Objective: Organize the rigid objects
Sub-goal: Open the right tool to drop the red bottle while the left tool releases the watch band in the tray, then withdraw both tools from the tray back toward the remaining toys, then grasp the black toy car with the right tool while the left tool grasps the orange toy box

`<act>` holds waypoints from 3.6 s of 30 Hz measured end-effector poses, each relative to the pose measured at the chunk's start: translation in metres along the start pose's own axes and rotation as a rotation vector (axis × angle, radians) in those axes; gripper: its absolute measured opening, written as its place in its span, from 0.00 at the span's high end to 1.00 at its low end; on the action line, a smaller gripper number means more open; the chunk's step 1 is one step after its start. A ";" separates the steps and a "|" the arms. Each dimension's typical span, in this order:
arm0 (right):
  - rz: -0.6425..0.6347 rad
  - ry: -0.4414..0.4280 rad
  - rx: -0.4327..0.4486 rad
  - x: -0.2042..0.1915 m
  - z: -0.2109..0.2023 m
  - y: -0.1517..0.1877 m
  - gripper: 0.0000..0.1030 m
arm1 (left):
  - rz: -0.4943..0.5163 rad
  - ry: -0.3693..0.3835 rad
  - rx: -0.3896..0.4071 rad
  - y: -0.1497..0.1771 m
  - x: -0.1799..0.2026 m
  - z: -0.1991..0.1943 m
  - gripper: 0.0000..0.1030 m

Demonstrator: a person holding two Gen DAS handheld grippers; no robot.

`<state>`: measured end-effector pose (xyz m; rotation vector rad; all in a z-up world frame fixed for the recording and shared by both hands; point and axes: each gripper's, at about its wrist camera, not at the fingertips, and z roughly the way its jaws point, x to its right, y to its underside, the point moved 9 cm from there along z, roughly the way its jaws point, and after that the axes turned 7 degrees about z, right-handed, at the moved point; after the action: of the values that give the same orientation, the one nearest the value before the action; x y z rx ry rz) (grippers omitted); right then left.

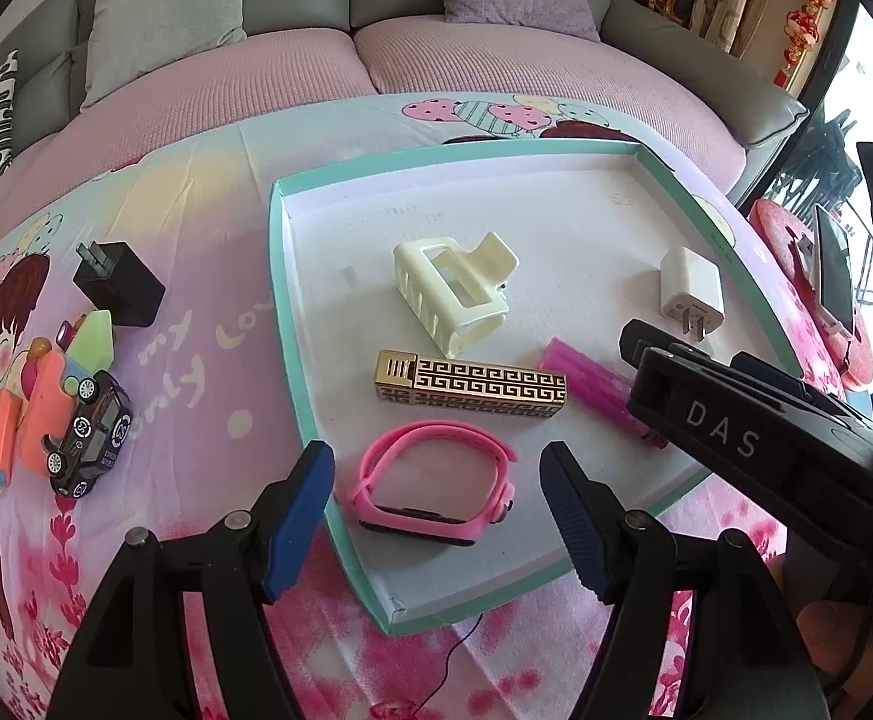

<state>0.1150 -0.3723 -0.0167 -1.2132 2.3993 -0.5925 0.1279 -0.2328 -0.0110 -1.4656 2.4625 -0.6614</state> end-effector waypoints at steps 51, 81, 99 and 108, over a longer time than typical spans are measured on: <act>-0.272 -0.275 0.094 -0.168 -0.039 0.037 0.00 | -0.633 -0.348 0.161 0.065 -0.253 -0.067 0.13; -0.473 -0.329 0.012 -0.279 0.004 0.087 0.00 | -0.791 -0.316 0.150 0.101 -0.340 -0.056 0.13; -0.499 -0.306 -0.059 -0.283 0.020 0.114 0.00 | -0.712 -0.305 0.090 0.098 -0.338 -0.026 0.13; -0.450 -0.266 -0.066 -0.269 0.027 0.108 0.00 | -0.696 -0.344 0.103 0.093 -0.342 -0.020 0.13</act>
<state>0.2062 -0.0986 -0.0561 -1.7582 1.9481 -0.4437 0.2145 0.1088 -0.0566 -2.1836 1.6209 -0.5628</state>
